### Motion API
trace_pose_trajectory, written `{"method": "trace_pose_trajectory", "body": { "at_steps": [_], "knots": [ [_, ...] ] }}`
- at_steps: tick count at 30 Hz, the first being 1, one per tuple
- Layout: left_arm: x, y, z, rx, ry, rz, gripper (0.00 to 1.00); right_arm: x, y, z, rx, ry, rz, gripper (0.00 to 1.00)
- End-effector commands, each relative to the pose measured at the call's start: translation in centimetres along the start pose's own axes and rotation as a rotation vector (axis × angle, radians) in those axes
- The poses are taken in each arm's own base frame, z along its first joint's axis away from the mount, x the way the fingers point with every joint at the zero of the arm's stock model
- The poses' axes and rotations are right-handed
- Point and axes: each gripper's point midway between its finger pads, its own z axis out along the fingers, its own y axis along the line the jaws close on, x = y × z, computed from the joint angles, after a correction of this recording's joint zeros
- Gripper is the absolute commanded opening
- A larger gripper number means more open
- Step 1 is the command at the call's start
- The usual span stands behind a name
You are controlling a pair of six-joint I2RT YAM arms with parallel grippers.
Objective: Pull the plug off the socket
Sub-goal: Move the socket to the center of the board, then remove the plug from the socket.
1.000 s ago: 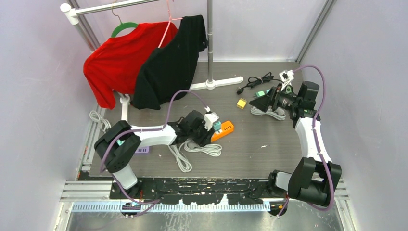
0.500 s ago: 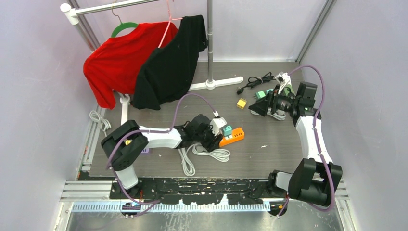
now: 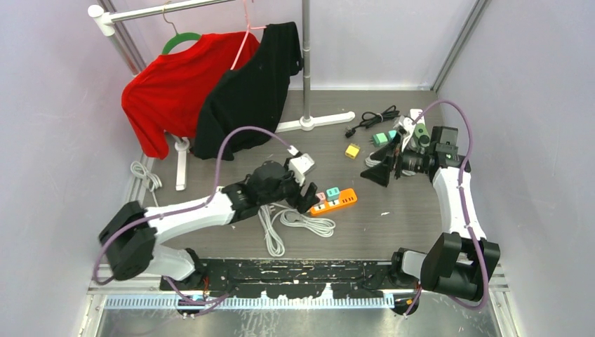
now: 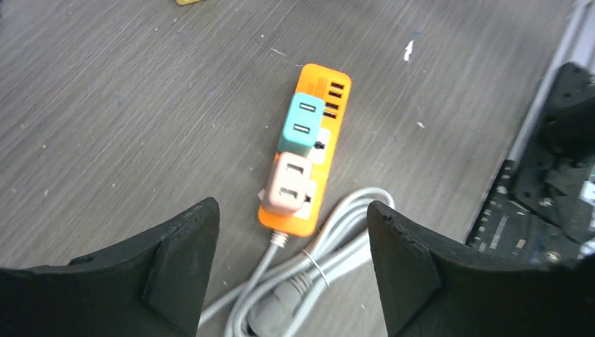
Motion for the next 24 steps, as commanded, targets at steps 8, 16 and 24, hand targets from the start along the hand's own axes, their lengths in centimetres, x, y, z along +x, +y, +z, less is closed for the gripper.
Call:
{"method": "trace_pose_trajectory", "body": {
  "at_steps": [8, 16, 24],
  "knots": [
    [4.0, -2.4, -6.7, 0.069, -0.072, -0.257, 0.77, 5.1, 5.8, 0.8, -0.287, 0.133, -0.476, 1.00],
    [3.6, -2.3, -10.3, 0.084, -0.287, -0.320, 0.86, 9.7, 6.6, 2.6, -0.452, 0.254, -0.624, 1.00],
    [2.6, -2.0, -10.6, 0.082, -0.337, -0.154, 1.00, 11.9, 5.7, 4.9, -0.519, 0.379, -0.765, 0.87]
  ]
}}
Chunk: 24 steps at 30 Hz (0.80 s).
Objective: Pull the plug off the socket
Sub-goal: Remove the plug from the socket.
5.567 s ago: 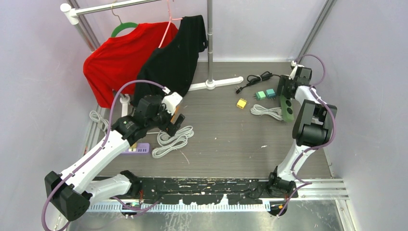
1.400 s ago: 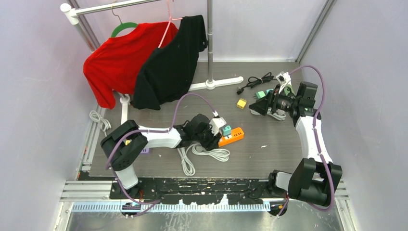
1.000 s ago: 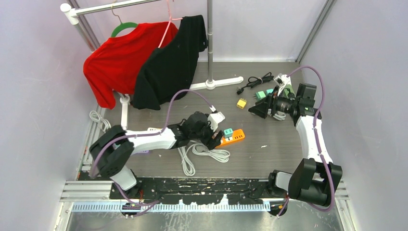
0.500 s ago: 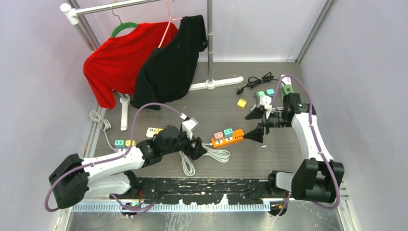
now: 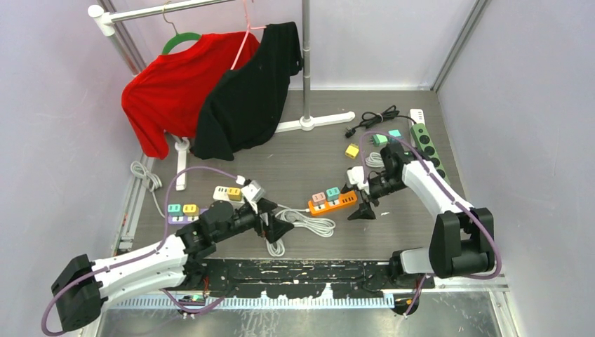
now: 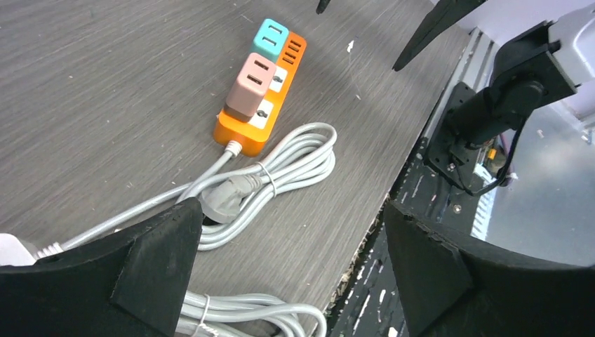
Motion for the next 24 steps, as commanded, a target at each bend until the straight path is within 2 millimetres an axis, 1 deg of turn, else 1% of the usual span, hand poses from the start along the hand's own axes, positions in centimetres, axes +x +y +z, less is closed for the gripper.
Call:
{"method": "trace_pose_trajectory", "body": {
  "at_steps": [1, 5, 7, 10, 14, 16, 17, 20, 24],
  "knots": [
    [-2.0, -0.5, 1.1, 0.040, -0.069, 0.158, 1.00, 0.1, -1.7, 0.9, -0.004, 0.074, -0.132, 0.85],
    [-3.1, -0.9, 2.4, 0.090, -0.104, 0.327, 1.00, -0.3, -3.4, 1.3, 0.030, 0.089, -0.120, 0.81],
    [-3.5, -1.4, 3.1, 0.123, -0.121, 0.400, 1.00, 0.0, -4.0, 1.4, 0.043, 0.117, -0.119, 0.81],
    [-4.0, -1.2, 4.4, 0.124, -0.130, 0.457, 1.00, 0.4, -5.2, 1.9, 0.067, 0.144, -0.114, 0.80],
    [-3.1, -0.8, 6.8, 0.132, -0.074, 0.479, 1.00, 0.9, -6.1, 3.2, 0.037, 0.178, -0.099, 0.77],
    [-2.5, -0.7, 7.8, 0.146, -0.053, 0.470, 0.97, 1.4, -6.5, 3.5, 0.029, 0.208, -0.083, 0.75],
    [-1.7, -0.3, 8.4, 0.146, -0.028, 0.464, 0.95, 1.7, -6.6, 3.6, 0.027, 0.220, -0.074, 0.74],
    [-0.7, 0.2, 9.1, 0.143, -0.005, 0.445, 0.92, 2.2, -6.6, 3.8, 0.027, 0.232, -0.067, 0.71],
    [-0.3, 0.2, 9.8, 0.166, 0.006, 0.434, 0.91, 2.7, -6.3, 4.6, 0.008, 0.253, -0.080, 0.66]
  ]
}}
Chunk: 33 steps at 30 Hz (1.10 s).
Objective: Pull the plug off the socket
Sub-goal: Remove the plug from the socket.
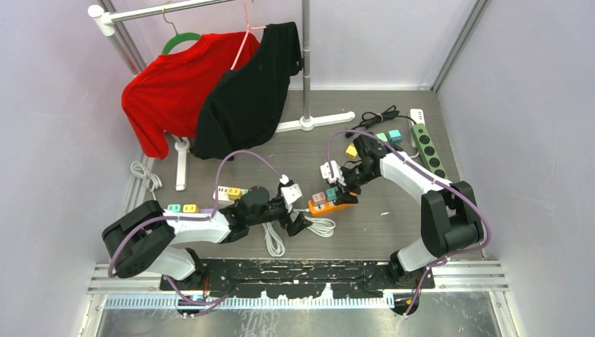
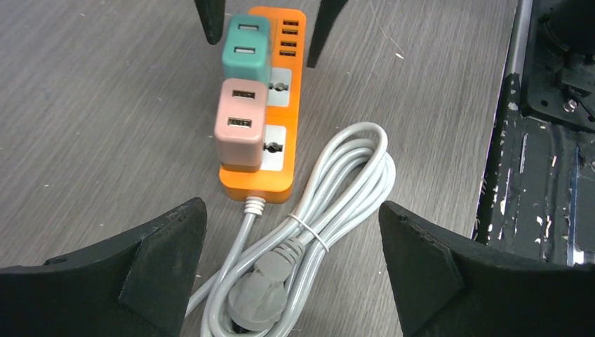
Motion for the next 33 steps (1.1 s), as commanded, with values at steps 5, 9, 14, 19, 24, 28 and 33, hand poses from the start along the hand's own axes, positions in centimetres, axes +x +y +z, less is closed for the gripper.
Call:
{"method": "trace_pose_trajectory", "body": {
  "at_steps": [5, 9, 14, 19, 24, 28, 33],
  "knots": [
    [-3.0, 0.2, 2.1, 0.057, -0.098, 0.041, 0.91, -0.5, -0.4, 0.4, 0.001, 0.029, -0.030, 0.44],
    [-3.2, 0.5, 1.8, 0.052, -0.109, 0.033, 0.90, -1.3, -0.3, -0.1, 0.015, 0.009, -0.051, 0.22],
    [-3.6, 0.3, 0.4, 0.049, -0.118, 0.022, 0.85, -3.2, -1.0, -1.4, 0.063, -0.019, -0.064, 0.10],
    [-4.0, -0.5, -1.7, 0.052, -0.144, -0.017, 0.81, -5.2, -1.6, -3.6, 0.134, -0.049, -0.076, 0.07],
    [-5.2, -0.7, -3.8, 0.030, -0.162, -0.009, 0.82, -6.1, -1.1, -4.7, 0.148, -0.071, -0.095, 0.06],
    [-5.8, -0.6, -4.8, 0.021, -0.160, 0.019, 0.84, -6.1, -1.0, -4.9, 0.153, -0.070, -0.094, 0.05],
    [-5.7, -0.7, -4.7, 0.027, -0.160, 0.032, 0.87, -6.2, -0.1, -4.8, 0.117, -0.082, -0.105, 0.04]
  ]
}}
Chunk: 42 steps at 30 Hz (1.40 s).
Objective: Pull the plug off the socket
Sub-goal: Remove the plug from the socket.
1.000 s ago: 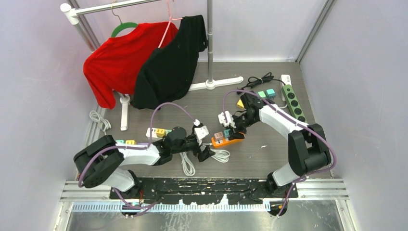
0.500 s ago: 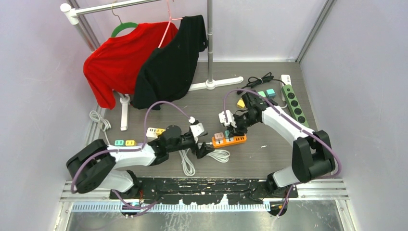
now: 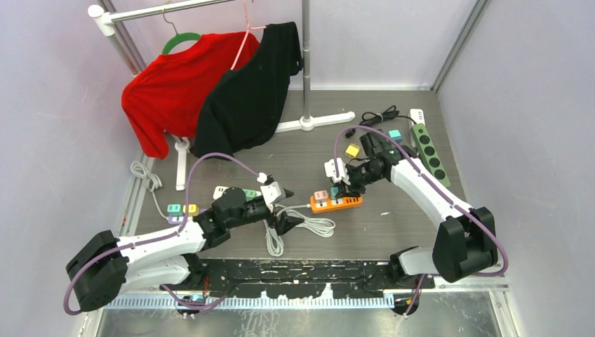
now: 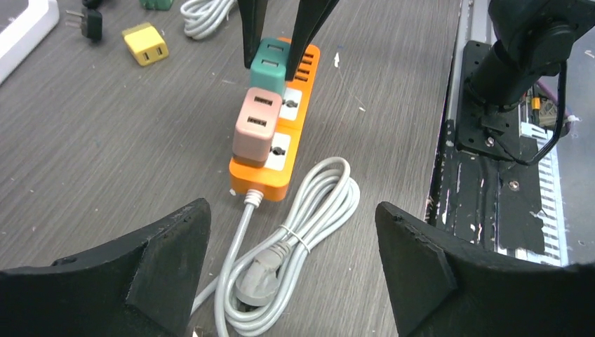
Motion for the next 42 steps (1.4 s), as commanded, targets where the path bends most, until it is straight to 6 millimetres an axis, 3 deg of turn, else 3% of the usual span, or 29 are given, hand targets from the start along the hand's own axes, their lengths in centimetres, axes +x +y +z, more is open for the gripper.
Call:
{"method": "trace_pose_trajectory", "body": {
  "at_steps": [1, 3, 7, 8, 20, 25, 33, 37, 42],
  "knots": [
    [-0.1, 0.2, 0.3, 0.008, 0.006, 0.020, 0.87, -2.9, -0.2, -1.2, 0.003, -0.087, -0.083, 0.04],
    [0.1, -0.1, 1.2, 0.042, 0.023, 0.028, 0.87, -2.4, 0.4, -0.6, -0.028, -0.091, -0.081, 0.04],
    [0.9, 0.0, 3.2, 0.094, 0.024, 0.088, 0.87, 0.5, 0.6, 0.8, -0.070, -0.023, -0.051, 0.04],
    [1.9, 0.0, 4.0, 0.108, 0.034, 0.101, 0.90, 0.9, 0.6, 1.0, -0.074, -0.012, -0.046, 0.04],
    [3.6, 2.0, 10.1, 0.104, 0.001, 0.118, 0.88, 2.9, 0.9, 2.6, -0.092, 0.003, -0.007, 0.05],
    [6.1, 2.1, 11.3, 0.114, 0.028, 0.088, 0.88, 3.3, 0.5, 2.8, -0.084, 0.012, 0.019, 0.05],
    [8.0, 1.8, 12.8, 0.161, 0.063, 0.063, 0.71, 3.4, 0.1, 2.4, -0.070, 0.005, 0.048, 0.05],
    [8.4, 1.8, 13.1, 0.166, 0.069, 0.051, 0.62, 3.5, 0.4, 2.6, -0.085, 0.002, 0.052, 0.05],
    [8.1, 1.7, 13.3, 0.170, 0.057, 0.040, 0.62, 3.3, 0.9, 3.0, -0.113, -0.023, 0.064, 0.04]
  ]
}}
